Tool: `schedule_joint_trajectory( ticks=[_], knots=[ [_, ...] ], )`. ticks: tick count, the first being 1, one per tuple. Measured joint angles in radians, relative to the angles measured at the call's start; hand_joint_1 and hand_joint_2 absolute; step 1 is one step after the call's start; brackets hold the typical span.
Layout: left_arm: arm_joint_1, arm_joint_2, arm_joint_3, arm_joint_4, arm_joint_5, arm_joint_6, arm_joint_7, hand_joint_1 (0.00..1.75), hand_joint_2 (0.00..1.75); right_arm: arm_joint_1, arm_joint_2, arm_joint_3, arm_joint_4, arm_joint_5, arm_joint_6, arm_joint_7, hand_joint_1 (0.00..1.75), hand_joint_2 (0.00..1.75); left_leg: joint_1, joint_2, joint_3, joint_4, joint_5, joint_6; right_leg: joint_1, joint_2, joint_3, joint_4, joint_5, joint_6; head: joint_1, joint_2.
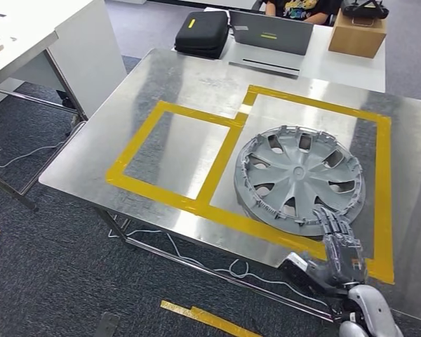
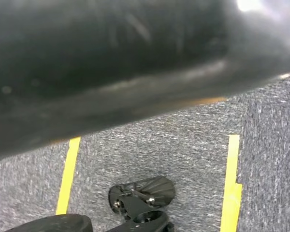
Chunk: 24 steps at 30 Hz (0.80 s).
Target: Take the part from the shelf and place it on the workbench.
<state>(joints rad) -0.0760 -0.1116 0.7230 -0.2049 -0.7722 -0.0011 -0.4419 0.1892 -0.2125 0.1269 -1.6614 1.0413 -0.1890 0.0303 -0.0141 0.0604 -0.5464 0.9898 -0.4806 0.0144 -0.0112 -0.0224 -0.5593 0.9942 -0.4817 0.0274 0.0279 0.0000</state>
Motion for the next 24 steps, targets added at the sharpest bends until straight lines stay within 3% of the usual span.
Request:
schedule_joint_trajectory(
  ticks=[5,7,10,12,14,15,16,17,20,21,24],
  knots=[
    [0.019,0.002,0.033,0.000,0.027,0.002,-0.035,0.00,0.00,0.134,0.032,0.063,-0.120,-0.146,-0.086,-0.069,0.00,1.75,-0.001,0.000,-0.001,0.005,-0.005,0.007,-0.001,-0.001,0.001,0.000,-0.003,0.004,0.000,0.000],
    [0.026,0.003,0.052,0.000,0.040,0.012,-0.044,0.00,0.00,0.206,0.071,0.072,-0.168,-0.216,-0.230,-0.144,0.00,1.75,-0.003,-0.001,-0.002,0.008,-0.008,0.011,-0.002,-0.004,0.003,-0.001,-0.004,0.007,0.000,0.000],
    [0.039,0.001,0.078,0.000,0.048,0.026,-0.050,0.00,0.00,0.305,0.180,0.019,-0.219,-0.301,-0.424,-0.294,0.00,1.75,0.001,-0.003,0.003,-0.006,0.005,0.021,-0.003,-0.003,0.003,0.005,-0.013,0.016,0.001,0.000],
    [0.042,-0.002,0.091,0.000,0.043,0.031,-0.052,0.00,0.00,0.335,0.274,-0.070,-0.222,-0.328,-0.432,-0.397,0.00,1.75,0.006,-0.001,0.003,-0.020,0.019,0.029,-0.003,0.010,-0.025,0.068,-0.068,0.019,0.003,0.000],
    [0.040,-0.004,0.101,0.000,0.035,0.034,-0.054,0.00,0.00,0.342,0.358,-0.180,-0.214,-0.362,-0.425,-0.464,0.00,1.75,0.005,0.001,-0.006,-0.020,0.026,0.033,-0.004,0.018,-0.074,0.199,-0.143,0.024,0.004,0.000],
    [0.041,-0.006,0.105,0.000,0.032,0.034,-0.055,0.00,0.00,0.343,0.390,-0.231,-0.209,-0.378,-0.428,-0.479,0.00,1.75,0.004,0.001,-0.011,-0.020,0.029,0.033,-0.004,0.019,-0.090,0.251,-0.163,0.026,0.004,0.000],
    [0.041,-0.007,0.108,0.000,0.031,0.035,-0.055,0.00,0.00,0.345,0.417,-0.274,-0.204,-0.391,-0.431,-0.487,0.00,1.75,0.004,0.001,-0.016,-0.019,0.033,0.031,-0.005,0.019,-0.092,0.271,-0.164,0.028,0.004,0.000],
    [0.041,-0.007,0.110,0.000,0.030,0.035,-0.055,0.00,0.00,0.347,0.437,-0.305,-0.201,-0.397,-0.434,-0.491,0.00,1.75,0.004,0.001,-0.020,-0.018,0.036,0.029,-0.006,0.018,-0.075,0.251,-0.147,0.030,0.004,0.000],
    [0.040,-0.010,0.115,0.000,0.027,0.036,-0.057,0.00,0.00,0.346,0.477,-0.376,-0.195,-0.394,-0.468,-0.493,0.00,1.75,0.004,0.001,-0.034,-0.009,0.046,0.016,-0.011,0.009,0.049,0.050,-0.074,0.030,0.004,0.000],
    [0.040,-0.010,0.117,0.000,0.024,0.036,-0.058,0.00,0.00,0.342,0.488,-0.401,-0.194,-0.390,-0.480,-0.492,0.00,1.75,0.002,0.001,-0.037,-0.005,0.049,0.010,-0.011,0.007,0.072,0.005,-0.062,0.027,0.003,0.000],
    [0.038,-0.010,0.120,-0.001,0.012,0.037,-0.058,0.00,0.00,0.323,0.510,-0.494,-0.196,-0.373,-0.489,-0.486,0.00,1.75,0.003,0.001,-0.043,0.002,0.060,-0.007,-0.007,0.016,0.066,-0.012,-0.052,0.005,0.000,0.000]
  ],
)
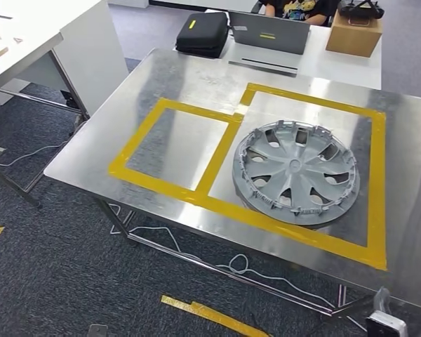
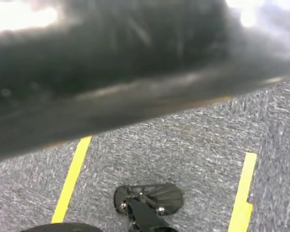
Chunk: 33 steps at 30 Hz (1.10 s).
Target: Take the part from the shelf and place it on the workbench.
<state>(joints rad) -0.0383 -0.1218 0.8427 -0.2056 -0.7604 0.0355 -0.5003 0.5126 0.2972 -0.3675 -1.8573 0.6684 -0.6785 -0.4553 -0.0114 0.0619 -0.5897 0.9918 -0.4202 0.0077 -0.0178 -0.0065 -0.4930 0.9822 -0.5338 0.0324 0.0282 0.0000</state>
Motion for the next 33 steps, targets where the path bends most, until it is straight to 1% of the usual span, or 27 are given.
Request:
schedule_joint_trajectory(
  ticks=[1,2,3,5,6,7,8,9,11,12,13,14,16,17,18,21,22,23,24,25,26,27,28,29,31,32,33],
  knots=[
    [-0.001,0.000,0.001,0.000,-0.003,0.000,0.000,0.00,0.00,-0.008,0.004,-0.035,-0.002,0.006,0.000,0.003,0.00,1.75,0.002,-0.006,-0.004,0.005,-0.006,-0.007,0.000,0.001,-0.005,-0.002,0.005,-0.009,-0.001,0.000],
    [0.000,0.000,0.004,0.000,-0.007,0.000,0.001,0.00,0.00,-0.018,0.008,-0.067,-0.004,0.009,-0.001,0.006,0.00,1.75,0.004,-0.017,-0.012,0.021,-0.030,-0.014,0.000,0.002,-0.013,-0.003,0.013,-0.018,-0.001,0.000],
    [0.001,0.000,0.006,0.000,-0.010,0.000,0.002,0.00,0.00,-0.029,0.011,-0.098,-0.006,0.012,-0.001,0.008,0.00,1.75,0.006,-0.030,-0.023,0.055,-0.070,-0.020,-0.001,0.003,-0.023,-0.004,0.023,-0.027,-0.001,0.000],
    [0.002,0.000,0.010,0.000,-0.017,-0.001,0.004,0.00,0.00,-0.057,0.018,-0.161,-0.009,0.015,-0.001,0.012,0.00,1.75,0.008,-0.050,-0.052,0.174,-0.176,-0.025,0.001,0.006,-0.044,-0.004,0.043,-0.035,-0.002,0.000],
    [0.002,-0.001,0.011,0.000,-0.020,-0.002,0.004,0.00,0.00,-0.074,0.020,-0.196,-0.008,0.015,-0.001,0.010,0.00,1.75,0.008,-0.053,-0.062,0.232,-0.211,-0.025,0.003,0.009,-0.056,-0.003,0.054,-0.036,-0.003,0.000],
    [0.001,-0.001,0.013,0.000,-0.023,-0.002,0.005,0.00,0.00,-0.094,0.022,-0.234,-0.003,0.014,-0.001,0.002,0.00,1.75,0.008,-0.054,-0.059,0.266,-0.224,-0.024,0.005,0.012,-0.068,-0.002,0.065,-0.036,-0.003,0.000],
    [0.001,-0.002,0.014,0.000,-0.027,-0.003,0.005,0.00,0.00,-0.117,0.023,-0.275,0.008,0.008,-0.001,-0.013,0.00,1.75,0.008,-0.054,-0.041,0.267,-0.216,-0.021,0.006,0.015,-0.081,-0.001,0.076,-0.034,-0.003,0.000],
    [0.001,-0.002,0.015,0.000,-0.030,-0.003,0.006,0.00,0.00,-0.143,0.024,-0.319,0.026,-0.001,-0.001,-0.036,0.00,1.75,0.008,-0.054,-0.006,0.232,-0.193,-0.017,0.007,0.019,-0.095,0.000,0.086,-0.032,-0.003,0.000],
    [-0.002,-0.002,0.016,0.000,-0.035,-0.003,0.006,0.00,0.00,-0.196,0.027,-0.413,0.080,-0.021,-0.001,-0.094,0.00,1.75,0.007,-0.060,0.097,0.095,-0.147,-0.006,0.010,0.024,-0.116,0.001,0.105,-0.026,-0.003,0.000],
    [-0.003,-0.002,0.017,0.000,-0.037,-0.003,0.007,0.00,0.00,-0.224,0.029,-0.463,0.114,-0.025,-0.001,-0.128,0.00,1.75,0.005,-0.064,0.142,0.027,-0.136,-0.001,0.011,0.025,-0.124,0.002,0.114,-0.022,-0.003,0.000],
    [-0.005,-0.002,0.018,0.000,-0.040,-0.003,0.007,0.00,0.00,-0.259,0.031,-0.516,0.153,-0.025,-0.001,-0.161,0.00,1.75,0.004,-0.067,0.169,-0.021,-0.134,0.002,0.012,0.026,-0.132,0.002,0.125,-0.018,-0.002,0.000],
    [-0.006,-0.002,0.019,0.000,-0.044,-0.004,0.007,0.00,0.00,-0.300,0.032,-0.576,0.196,-0.022,-0.001,-0.190,0.00,1.75,0.001,-0.069,0.179,-0.044,-0.134,0.005,0.012,0.027,-0.138,0.000,0.137,-0.013,-0.002,0.000],
    [-0.008,-0.005,0.022,0.000,-0.051,-0.006,0.009,0.00,0.00,-0.374,0.037,-0.697,0.277,-0.018,-0.001,-0.225,0.00,1.75,0.000,-0.066,0.166,-0.053,-0.123,0.015,0.009,0.029,-0.147,-0.003,0.154,-0.002,-0.002,0.000],
    [-0.008,-0.007,0.023,0.000,-0.054,-0.008,0.009,0.00,0.00,-0.397,0.039,-0.753,0.313,-0.020,-0.001,-0.232,0.00,1.75,0.000,-0.064,0.157,-0.056,-0.112,0.023,0.007,0.027,-0.154,0.004,0.142,0.003,-0.001,0.000],
    [-0.008,-0.008,0.024,0.000,-0.056,-0.009,0.010,0.00,0.00,-0.417,0.040,-0.802,0.349,-0.025,-0.001,-0.234,0.00,1.75,0.001,-0.062,0.147,-0.059,-0.100,0.031,0.007,0.023,-0.165,0.030,0.111,0.008,0.002,0.000],
    [-0.005,-0.009,0.032,-0.001,-0.064,-0.014,0.012,0.00,0.00,-0.494,0.043,-0.937,0.479,-0.044,-0.001,-0.237,0.00,1.75,-0.003,-0.048,0.111,-0.060,-0.070,0.041,0.006,0.016,-0.210,0.205,-0.033,0.013,0.009,0.000],
    [-0.005,-0.010,0.034,-0.001,-0.067,-0.015,0.012,0.00,0.00,-0.515,0.045,-0.978,0.528,-0.055,-0.001,-0.235,0.00,1.75,-0.005,-0.043,0.098,-0.060,-0.060,0.042,0.006,0.015,-0.214,0.258,-0.050,0.014,0.009,0.000],
    [-0.006,-0.010,0.037,-0.001,-0.070,-0.016,0.012,0.00,0.00,-0.526,0.048,-1.014,0.576,-0.068,-0.001,-0.226,0.00,1.75,-0.006,-0.039,0.085,-0.059,-0.049,0.042,0.006,0.015,-0.204,0.285,-0.041,0.014,0.009,0.000],
    [-0.007,-0.010,0.039,-0.001,-0.072,-0.016,0.011,0.00,0.00,-0.532,0.050,-1.048,0.626,-0.079,-0.001,-0.202,0.00,1.75,-0.007,-0.038,0.070,-0.058,-0.039,0.041,0.006,0.015,-0.178,0.278,-0.015,0.013,0.010,0.000],
    [-0.006,-0.010,0.040,-0.001,-0.074,-0.017,0.010,0.00,0.00,-0.535,0.052,-1.076,0.674,-0.084,-0.001,-0.169,0.00,1.75,-0.008,-0.038,0.057,-0.056,-0.029,0.039,0.006,0.014,-0.136,0.238,0.015,0.011,0.010,0.000],
    [-0.005,-0.010,0.042,-0.001,-0.076,-0.017,0.010,0.00,0.00,-0.537,0.054,-1.097,0.716,-0.083,-0.001,-0.134,0.00,1.75,-0.009,-0.038,0.045,-0.054,-0.021,0.035,0.007,0.011,-0.078,0.170,0.031,0.009,0.011,0.000],
    [-0.004,-0.010,0.044,-0.001,-0.077,-0.017,0.008,0.00,0.00,-0.540,0.056,-1.113,0.751,-0.078,-0.001,-0.104,0.00,1.75,-0.010,-0.037,0.035,-0.050,-0.013,0.031,0.008,0.009,-0.016,0.086,0.032,0.006,0.010,0.000],
    [-0.003,-0.010,0.046,-0.001,-0.077,-0.018,0.007,0.00,0.00,-0.544,0.057,-1.124,0.778,-0.074,-0.001,-0.089,0.00,1.75,-0.012,-0.034,0.027,-0.045,-0.006,0.026,0.009,0.007,0.032,0.015,0.020,0.004,0.009,0.000],
    [-0.004,-0.010,0.047,-0.001,-0.077,-0.018,0.006,0.00,0.00,-0.547,0.058,-1.133,0.801,-0.072,-0.001,-0.082,0.00,1.75,-0.013,-0.031,0.019,-0.042,0.002,0.022,0.012,0.006,0.062,-0.032,0.007,0.003,0.008,0.000],
    [-0.007,-0.010,0.051,-0.001,-0.077,-0.018,0.005,0.00,0.00,-0.549,0.059,-1.151,0.835,-0.070,-0.001,-0.075,0.00,1.75,-0.012,-0.030,0.009,-0.037,0.011,0.014,0.012,0.006,0.068,-0.061,0.002,-0.002,0.008,0.000],
    [-0.007,-0.010,0.054,-0.001,-0.078,-0.018,0.005,0.00,0.00,-0.548,0.060,-1.159,0.848,-0.070,-0.001,-0.073,0.00,1.75,-0.011,-0.034,0.003,-0.029,0.001,0.009,0.010,0.005,0.063,-0.061,0.006,-0.007,0.008,0.000],
    [-0.006,-0.010,0.055,-0.001,-0.078,-0.017,0.005,0.00,0.00,-0.548,0.061,-1.164,0.858,-0.070,-0.001,-0.071,0.00,1.75,-0.009,-0.040,-0.008,-0.004,-0.026,0.003,0.009,0.004,0.056,-0.061,0.012,-0.015,0.007,0.000]
  ],
)
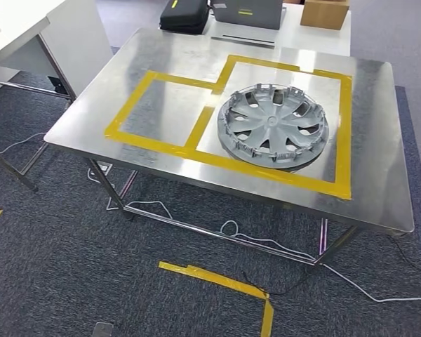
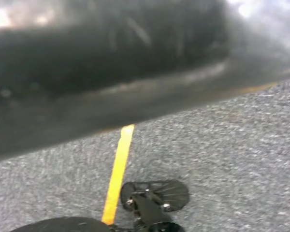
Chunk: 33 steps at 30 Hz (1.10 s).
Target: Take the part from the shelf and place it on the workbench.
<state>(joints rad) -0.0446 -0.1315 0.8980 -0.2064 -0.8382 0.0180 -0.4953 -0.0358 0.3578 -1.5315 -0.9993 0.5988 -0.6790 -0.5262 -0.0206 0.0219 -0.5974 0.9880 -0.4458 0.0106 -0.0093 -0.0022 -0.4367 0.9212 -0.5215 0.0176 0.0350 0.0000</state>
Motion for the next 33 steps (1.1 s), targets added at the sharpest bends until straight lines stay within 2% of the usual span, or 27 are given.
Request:
schedule_joint_trajectory(
  ticks=[1,3,4,5,6,8,10,11,13,14,15,16,18,19,20,21,22,23,24,25,26,27,28,29,30,31,33],
  knots=[
    [0.001,0.000,0.002,0.000,0.000,0.000,0.000,0.00,0.00,-0.002,0.001,-0.004,0.008,0.000,0.000,0.001,0.00,1.75,0.002,-0.006,-0.016,0.046,-0.040,-0.006,-0.001,-0.001,-0.008,0.002,0.006,-0.008,-0.002,0.000],
    [0.003,0.000,0.003,0.000,-0.002,0.000,0.000,0.00,0.00,-0.005,0.001,-0.009,0.022,0.007,0.000,0.011,0.00,1.75,0.008,-0.014,-0.060,0.186,-0.127,-0.017,0.000,-0.002,-0.030,0.015,0.015,-0.017,-0.005,0.000],
    [0.003,0.000,0.004,0.000,-0.003,0.000,0.000,0.00,0.00,-0.007,0.001,-0.011,0.032,0.016,0.000,0.027,0.00,1.75,0.010,-0.014,-0.074,0.243,-0.151,-0.020,0.001,-0.002,-0.042,0.022,0.018,-0.018,-0.006,0.000],
    [0.004,0.000,0.005,0.000,-0.005,0.000,-0.001,0.00,0.00,-0.008,0.001,-0.013,0.044,0.030,0.000,0.050,0.00,1.75,0.013,-0.014,-0.073,0.270,-0.155,-0.022,0.001,-0.002,-0.054,0.030,0.021,-0.018,-0.005,0.000],
    [0.004,0.000,0.006,0.000,-0.007,0.000,-0.001,0.00,0.00,-0.011,0.002,-0.015,0.064,0.046,0.000,0.076,0.00,1.75,0.015,-0.015,-0.053,0.258,-0.140,-0.022,0.001,-0.002,-0.065,0.039,0.022,-0.018,-0.006,0.000],
    [0.004,0.000,0.009,0.000,-0.009,0.000,-0.005,0.00,0.00,-0.019,0.004,-0.018,0.126,0.074,0.000,0.121,0.00,1.75,0.018,-0.016,0.026,0.143,-0.088,-0.019,0.001,0.000,-0.084,0.056,0.024,-0.017,-0.006,0.000],
    [0.002,0.000,0.011,0.000,-0.009,0.000,-0.007,0.00,0.00,-0.030,0.001,-0.019,0.230,0.096,0.010,0.162,0.00,1.75,0.017,-0.021,0.090,0.034,-0.064,-0.010,0.004,0.003,-0.098,0.069,0.029,-0.010,-0.005,0.000],
    [0.002,0.001,0.011,0.000,-0.010,0.000,-0.008,0.00,0.00,-0.035,-0.004,-0.019,0.287,0.105,0.024,0.183,0.00,1.31,0.016,-0.023,0.102,0.010,-0.064,-0.006,0.004,0.003,-0.103,0.071,0.034,-0.004,-0.005,0.000],
    [0.002,0.002,0.012,0.000,-0.012,0.000,-0.009,0.00,0.00,-0.041,-0.020,-0.016,0.396,0.122,0.081,0.227,0.00,0.44,0.015,-0.022,0.097,-0.001,-0.058,0.003,0.005,0.003,-0.111,0.073,0.045,0.009,-0.005,0.000],
    [0.001,0.002,0.013,0.000,-0.014,0.000,-0.010,0.00,0.00,-0.041,-0.028,-0.011,0.440,0.134,0.121,0.244,0.00,0.00,0.016,-0.020,0.091,-0.006,-0.051,0.009,0.005,0.003,-0.117,0.078,0.039,0.014,-0.005,0.000],
    [0.000,0.003,0.014,0.000,-0.016,0.001,-0.012,0.00,0.00,-0.040,-0.036,-0.004,0.482,0.146,0.167,0.256,0.00,0.00,0.018,-0.018,0.083,-0.010,-0.042,0.017,0.005,0.003,-0.127,0.095,0.017,0.018,-0.003,0.000],
    [0.000,0.004,0.016,0.000,-0.018,0.002,-0.014,0.00,0.00,-0.039,-0.044,0.005,0.515,0.157,0.212,0.261,0.00,0.00,0.018,-0.016,0.072,-0.015,-0.031,0.023,0.005,0.003,-0.142,0.129,-0.020,0.021,-0.002,0.000],
    [-0.002,0.005,0.021,0.000,-0.020,0.004,-0.019,0.00,0.00,-0.038,-0.058,0.023,0.569,0.171,0.294,0.259,0.00,0.00,0.015,-0.013,0.046,-0.014,-0.010,0.031,0.003,0.002,-0.178,0.245,-0.115,0.025,0.000,0.000],
    [-0.002,0.005,0.024,0.000,-0.022,0.005,-0.020,0.00,0.00,-0.038,-0.065,0.032,0.588,0.176,0.324,0.256,0.00,0.00,0.012,-0.012,0.033,-0.013,0.001,0.032,0.003,0.002,-0.188,0.301,-0.143,0.027,0.000,0.000],
    [-0.002,0.005,0.026,0.000,-0.024,0.005,-0.021,0.00,0.00,-0.037,-0.070,0.040,0.604,0.182,0.348,0.253,0.00,0.00,0.010,-0.011,0.018,-0.013,0.012,0.032,0.003,0.002,-0.186,0.337,-0.148,0.028,0.000,0.000],
    [-0.002,0.005,0.028,0.000,-0.026,0.006,-0.022,0.00,0.00,-0.035,-0.074,0.048,0.618,0.189,0.365,0.251,0.00,0.00,0.008,-0.010,0.004,-0.012,0.024,0.032,0.004,0.002,-0.171,0.341,-0.130,0.027,0.000,0.000],
    [-0.002,0.005,0.030,0.000,-0.028,0.007,-0.023,0.00,0.00,-0.034,-0.078,0.057,0.629,0.197,0.375,0.251,0.00,0.00,0.007,-0.010,-0.012,-0.012,0.036,0.031,0.004,0.002,-0.137,0.308,-0.097,0.025,0.000,0.000],
    [-0.002,0.005,0.030,0.000,-0.030,0.007,-0.024,0.00,0.00,-0.034,-0.082,0.065,0.639,0.204,0.382,0.252,0.00,0.00,0.007,-0.010,-0.025,-0.012,0.048,0.029,0.005,0.002,-0.092,0.250,-0.066,0.023,0.000,0.000],
    [-0.002,0.005,0.031,0.000,-0.031,0.007,-0.025,0.00,0.00,-0.034,-0.086,0.073,0.648,0.210,0.388,0.253,0.00,0.00,0.005,-0.010,-0.037,-0.010,0.060,0.026,0.007,0.001,-0.033,0.168,-0.052,0.019,0.000,0.000],
    [-0.002,0.005,0.032,-0.001,-0.031,0.007,-0.025,0.00,0.00,-0.035,-0.089,0.081,0.655,0.214,0.392,0.254,0.00,0.00,0.004,-0.009,-0.046,-0.009,0.073,0.022,0.008,0.000,0.017,0.092,-0.051,0.014,-0.001,0.000],
    [-0.002,0.005,0.033,-0.001,-0.032,0.008,-0.026,0.00,0.00,-0.035,-0.092,0.087,0.661,0.218,0.395,0.255,0.00,0.00,0.004,-0.009,-0.050,-0.010,0.086,0.018,0.011,0.000,0.047,0.039,-0.056,0.010,-0.002,0.000],
    [-0.002,0.005,0.034,-0.001,-0.032,0.008,-0.026,0.00,0.00,-0.035,-0.094,0.092,0.666,0.220,0.397,0.256,0.00,0.00,0.005,-0.008,-0.053,-0.011,0.098,0.013,0.013,0.001,0.062,0.007,-0.061,0.005,-0.001,0.000],
    [-0.002,0.005,0.035,-0.001,-0.032,0.008,-0.027,0.00,0.00,-0.034,-0.095,0.095,0.671,0.221,0.398,0.257,0.00,0.00,0.006,-0.008,-0.055,-0.014,0.112,0.008,0.015,0.002,0.055,0.003,-0.055,-0.001,0.000,0.000],
    [-0.002,0.005,0.035,-0.001,-0.032,0.009,-0.027,0.00,0.00,-0.033,-0.096,0.097,0.675,0.222,0.399,0.258,0.00,0.00,0.009,-0.009,-0.059,-0.014,0.111,0.002,0.015,0.000,0.044,0.006,-0.045,-0.007,0.001,0.000],
    [-0.001,0.005,0.036,-0.001,-0.032,0.009,-0.027,0.00,0.00,-0.033,-0.097,0.099,0.679,0.223,0.399,0.258,0.00,0.00,0.011,-0.011,-0.065,-0.004,0.089,-0.005,0.014,-0.001,0.032,0.007,-0.034,-0.017,0.000,0.000],
    [0.000,0.005,0.036,-0.001,-0.032,0.010,-0.027,0.00,0.00,-0.032,-0.097,0.101,0.682,0.224,0.398,0.259,0.00,0.00,0.013,-0.014,-0.074,0.024,0.045,-0.012,0.012,-0.003,0.018,0.006,-0.020,-0.026,-0.003,0.000],
    [0.001,0.005,0.036,-0.001,-0.032,0.010,-0.027,0.00,0.00,-0.031,-0.099,0.105,0.686,0.224,0.398,0.259,0.00,0.00,0.018,-0.016,-0.090,0.137,-0.080,-0.024,0.011,-0.005,-0.016,0.008,0.010,-0.035,-0.009,0.000]
  ],
)
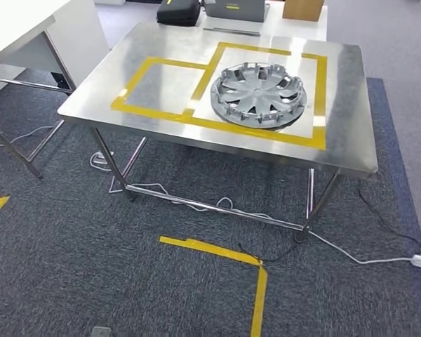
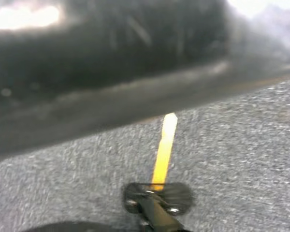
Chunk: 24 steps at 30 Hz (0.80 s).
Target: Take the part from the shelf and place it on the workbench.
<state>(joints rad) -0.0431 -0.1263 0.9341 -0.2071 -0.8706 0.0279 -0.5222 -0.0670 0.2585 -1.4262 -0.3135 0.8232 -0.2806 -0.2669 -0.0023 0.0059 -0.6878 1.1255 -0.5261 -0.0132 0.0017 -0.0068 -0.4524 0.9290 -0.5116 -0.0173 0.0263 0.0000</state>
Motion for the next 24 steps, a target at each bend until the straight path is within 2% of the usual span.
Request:
schedule_joint_trajectory(
  ticks=[1,2,3,4,5,6,7,8,9,10,11,12,13,15,16,17,18,19,20,21,22,23,24],
  knots=[
    [0.000,0.000,0.000,0.000,0.000,0.000,0.000,0.00,0.00,0.001,-0.001,0.001,0.002,0.000,0.001,0.000,0.00,0.00,0.003,0.000,-0.005,0.067,-0.041,-0.005,0.000,-0.001,-0.018,0.002,0.015,0.000,-0.002,0.000],
    [-0.001,0.000,0.000,0.000,0.000,0.000,0.000,0.00,0.00,0.001,-0.002,0.002,0.003,0.002,0.001,0.001,0.00,0.00,0.006,0.000,-0.002,0.121,-0.052,-0.008,0.000,-0.001,-0.038,0.005,0.030,0.001,-0.002,0.000],
    [-0.001,0.000,0.000,0.000,0.000,0.001,0.000,0.00,0.00,0.001,-0.002,0.004,0.005,0.003,0.002,0.002,0.00,0.00,0.009,0.000,0.010,0.148,-0.037,-0.011,0.000,-0.002,-0.059,0.010,0.044,0.004,-0.002,0.000],
    [-0.001,0.000,0.001,0.000,0.000,0.001,-0.001,0.00,0.00,0.001,-0.003,0.006,0.006,0.006,0.003,0.002,0.00,0.00,0.011,-0.001,0.035,0.145,-0.007,-0.012,-0.001,-0.002,-0.082,0.017,0.058,0.007,-0.002,0.000],
    [-0.002,0.000,0.001,0.000,0.000,0.002,-0.001,0.00,0.00,0.001,-0.003,0.008,0.007,0.009,0.003,0.003,0.00,0.00,0.014,-0.001,0.077,0.109,0.020,-0.013,-0.002,-0.001,-0.105,0.025,0.071,0.011,-0.002,0.000],
    [-0.003,0.000,0.002,-0.001,0.000,0.003,-0.002,0.00,0.00,0.001,-0.004,0.010,0.009,0.013,0.004,0.004,0.00,0.00,0.015,-0.003,0.136,0.045,0.027,-0.013,-0.002,0.000,-0.127,0.034,0.082,0.015,-0.003,0.000],
    [-0.004,0.000,0.002,-0.002,0.000,0.004,-0.002,0.00,0.00,0.002,-0.004,0.013,0.009,0.017,0.005,0.006,0.00,0.00,0.016,-0.005,0.201,-0.039,0.015,-0.009,-0.002,0.001,-0.144,0.044,0.091,0.021,-0.002,0.000],
    [-0.006,0.000,0.004,-0.002,0.000,0.004,-0.002,0.00,0.00,0.003,-0.005,0.017,0.010,0.023,0.006,0.008,0.00,0.00,0.015,-0.007,0.252,-0.110,-0.006,-0.004,-0.002,0.001,-0.156,0.051,0.102,0.026,-0.002,0.000],
    [-0.008,0.000,0.005,-0.003,0.000,0.005,-0.003,0.00,0.00,0.003,-0.005,0.021,0.011,0.028,0.007,0.010,0.00,0.00,0.012,-0.008,0.282,-0.158,-0.024,0.002,-0.002,0.000,-0.164,0.055,0.112,0.031,-0.001,0.000],
    [-0.008,0.000,0.006,-0.003,0.000,0.005,-0.003,0.00,0.00,0.004,-0.005,0.025,0.012,0.033,0.009,0.013,0.00,0.00,0.009,-0.009,0.289,-0.181,-0.030,0.011,-0.004,-0.001,-0.169,0.057,0.123,0.038,-0.001,0.000],
    [-0.008,-0.001,0.008,-0.003,0.000,0.006,-0.003,0.00,0.00,0.005,-0.006,0.028,0.013,0.039,0.011,0.016,0.00,0.00,0.007,-0.007,0.280,-0.180,-0.024,0.020,-0.007,-0.001,-0.173,0.059,0.128,0.043,-0.001,0.000],
    [-0.008,-0.001,0.010,-0.003,0.000,0.006,-0.004,0.00,0.00,0.006,-0.007,0.031,0.014,0.044,0.013,0.019,0.00,0.00,0.006,-0.006,0.268,-0.179,-0.013,0.029,-0.010,0.000,-0.179,0.068,0.113,0.048,-0.001,0.000],
    [-0.008,-0.001,0.012,-0.003,-0.001,0.007,-0.004,0.00,0.00,0.007,-0.008,0.034,0.015,0.049,0.014,0.020,0.00,0.00,0.005,-0.005,0.255,-0.179,-0.001,0.038,-0.011,0.002,-0.189,0.092,0.078,0.052,0.000,0.000],
    [-0.009,-0.001,0.017,-0.003,-0.001,0.008,-0.004,0.00,0.00,0.008,-0.010,0.041,0.017,0.057,0.017,0.021,0.00,0.00,0.001,-0.007,0.223,-0.179,0.028,0.050,-0.012,0.004,-0.217,0.196,-0.034,0.054,0.002,0.000],
    [-0.009,-0.002,0.018,-0.003,-0.001,0.008,-0.005,0.00,0.00,0.007,-0.012,0.044,0.018,0.060,0.019,0.021,0.00,0.00,-0.002,-0.010,0.204,-0.178,0.043,0.052,-0.012,0.004,-0.228,0.262,-0.077,0.054,0.003,0.000],
    [-0.008,-0.002,0.019,-0.003,-0.001,0.008,-0.005,0.00,0.00,0.007,-0.013,0.048,0.018,0.062,0.021,0.020,0.00,0.00,-0.005,-0.014,0.184,-0.177,0.059,0.053,-0.011,0.004,-0.231,0.320,-0.094,0.053,0.004,0.000],
    [-0.008,-0.003,0.020,-0.003,-0.002,0.009,-0.006,0.00,0.00,0.007,-0.014,0.051,0.019,0.064,0.023,0.020,0.00,0.00,-0.008,-0.018,0.163,-0.176,0.075,0.053,-0.011,0.005,-0.225,0.355,-0.082,0.050,0.004,0.000],
    [-0.008,-0.003,0.022,-0.003,-0.002,0.009,-0.006,0.00,0.00,0.007,-0.015,0.054,0.019,0.067,0.024,0.019,0.00,0.00,-0.010,-0.023,0.141,-0.174,0.091,0.051,-0.010,0.007,-0.205,0.360,-0.051,0.046,0.003,0.000],
    [-0.009,-0.004,0.023,-0.003,-0.002,0.010,-0.007,0.00,0.00,0.007,-0.016,0.056,0.019,0.069,0.025,0.018,0.00,0.00,-0.012,-0.031,0.120,-0.172,0.107,0.049,-0.008,0.014,-0.169,0.332,-0.019,0.040,0.003,0.000],
    [-0.010,-0.005,0.024,-0.004,-0.002,0.010,-0.007,0.00,0.00,0.007,-0.017,0.059,0.019,0.071,0.026,0.018,0.00,0.00,-0.012,-0.040,0.101,-0.169,0.122,0.047,-0.006,0.034,-0.112,0.268,-0.005,0.033,0.003,0.000],
    [-0.011,-0.006,0.024,-0.004,-0.002,0.011,-0.008,0.00,0.00,0.007,-0.018,0.061,0.019,0.073,0.027,0.016,0.00,0.00,-0.014,-0.049,0.086,-0.167,0.136,0.044,-0.004,0.057,-0.042,0.177,-0.011,0.027,0.003,0.000],
    [-0.012,-0.007,0.025,-0.004,-0.002,0.012,-0.009,0.00,0.00,0.007,-0.020,0.062,0.019,0.075,0.028,0.015,0.00,0.00,-0.016,-0.059,0.074,-0.164,0.152,0.040,-0.003,0.076,0.018,0.091,-0.030,0.023,0.003,0.000],
    [-0.013,-0.008,0.026,-0.005,-0.002,0.013,-0.010,0.00,0.00,0.007,-0.021,0.064,0.019,0.076,0.029,0.014,0.00,0.00,-0.016,-0.069,0.065,-0.164,0.167,0.037,-0.001,0.089,0.058,0.028,-0.049,0.022,0.003,0.000]
  ],
)
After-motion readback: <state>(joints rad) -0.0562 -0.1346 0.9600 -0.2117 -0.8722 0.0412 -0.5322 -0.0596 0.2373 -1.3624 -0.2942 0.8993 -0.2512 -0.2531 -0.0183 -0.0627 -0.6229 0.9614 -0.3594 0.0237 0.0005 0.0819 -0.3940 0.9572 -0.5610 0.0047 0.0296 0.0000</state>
